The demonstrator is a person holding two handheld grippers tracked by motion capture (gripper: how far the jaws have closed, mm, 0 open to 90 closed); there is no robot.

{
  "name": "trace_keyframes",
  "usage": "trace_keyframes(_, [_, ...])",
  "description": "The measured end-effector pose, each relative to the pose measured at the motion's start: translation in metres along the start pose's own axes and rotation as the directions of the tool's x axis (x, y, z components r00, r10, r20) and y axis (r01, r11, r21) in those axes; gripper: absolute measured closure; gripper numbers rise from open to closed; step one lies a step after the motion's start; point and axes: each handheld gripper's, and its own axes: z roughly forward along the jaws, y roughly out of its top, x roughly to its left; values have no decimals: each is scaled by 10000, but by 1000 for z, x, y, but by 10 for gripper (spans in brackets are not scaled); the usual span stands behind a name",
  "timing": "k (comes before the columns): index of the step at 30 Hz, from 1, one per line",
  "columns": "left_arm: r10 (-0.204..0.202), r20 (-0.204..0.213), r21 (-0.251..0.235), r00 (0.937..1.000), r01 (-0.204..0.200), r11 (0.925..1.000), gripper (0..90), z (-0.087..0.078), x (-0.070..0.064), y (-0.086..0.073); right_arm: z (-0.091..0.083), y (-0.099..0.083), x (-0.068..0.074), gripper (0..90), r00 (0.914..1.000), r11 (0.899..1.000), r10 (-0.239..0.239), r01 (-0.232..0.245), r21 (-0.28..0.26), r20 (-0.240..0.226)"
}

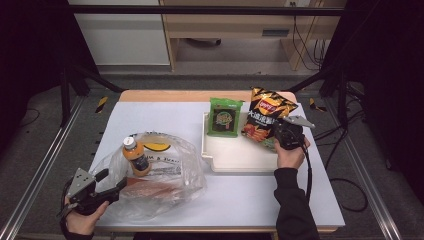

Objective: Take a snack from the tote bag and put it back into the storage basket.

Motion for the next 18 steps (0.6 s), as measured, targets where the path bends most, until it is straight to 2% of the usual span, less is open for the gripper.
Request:
trace_keyframes(3, [-2,14,25,10000,2,10000,248,1,0,0,2,1,2,853,9999,9999,-122,122,86,-29])
trace_keyframes(6, [9,25,11,10000,-9,10000,248,1,-1,0,4,5,6,840,9989,9986,-469,468,251,36])
trace_keyframes(12, [-3,26,-6,10000,3,10000,248,0,0,0,10,7,10,816,9987,9986,-512,512,150,17])
trace_keyframes(13, [-3,25,-12,10000,3,10000,247,0,0,0,9,6,11,769,9991,9991,-413,414,124,-84])
trace_keyframes(15, [-7,22,-11,10000,7,10000,247,0,0,0,8,6,10,735,9993,9994,-325,326,76,-189])
trace_keyframes(18, [-5,13,-2,10000,5,10000,248,0,0,0,0,8,10,605,9998,9993,-146,140,-340,-166])
